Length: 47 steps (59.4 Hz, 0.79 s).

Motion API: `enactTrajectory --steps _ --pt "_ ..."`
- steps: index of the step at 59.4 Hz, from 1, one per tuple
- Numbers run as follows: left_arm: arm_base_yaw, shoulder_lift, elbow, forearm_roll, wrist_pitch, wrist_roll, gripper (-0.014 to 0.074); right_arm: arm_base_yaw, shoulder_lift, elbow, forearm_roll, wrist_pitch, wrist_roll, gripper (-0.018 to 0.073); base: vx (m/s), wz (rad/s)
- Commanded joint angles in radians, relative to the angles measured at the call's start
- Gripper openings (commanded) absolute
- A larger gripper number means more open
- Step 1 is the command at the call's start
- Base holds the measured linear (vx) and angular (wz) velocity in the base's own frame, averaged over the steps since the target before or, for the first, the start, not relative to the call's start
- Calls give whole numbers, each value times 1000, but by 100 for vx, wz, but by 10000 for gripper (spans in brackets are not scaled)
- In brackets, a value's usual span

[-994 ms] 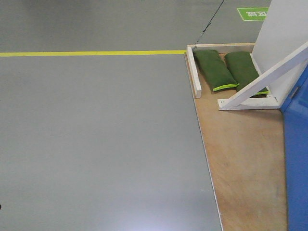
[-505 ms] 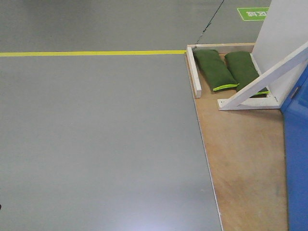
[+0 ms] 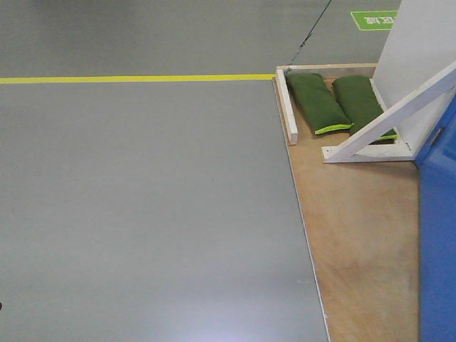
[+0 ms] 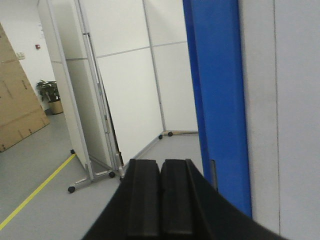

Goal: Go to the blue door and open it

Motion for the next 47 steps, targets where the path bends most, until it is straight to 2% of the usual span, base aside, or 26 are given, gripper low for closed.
enactTrajectory --steps 1,13,47 --pt "-7 -13 6 0 -84 -3 70 46 -83 -35 -7 -40 -1 -8 0 0" --pt "-7 -13 6 0 -84 -3 70 148 -128 -35 -9 -2 -1 -8 0 0" --pt "-7 -13 6 0 -84 -3 70 555 -235 -35 -12 22 -2 -8 0 0"
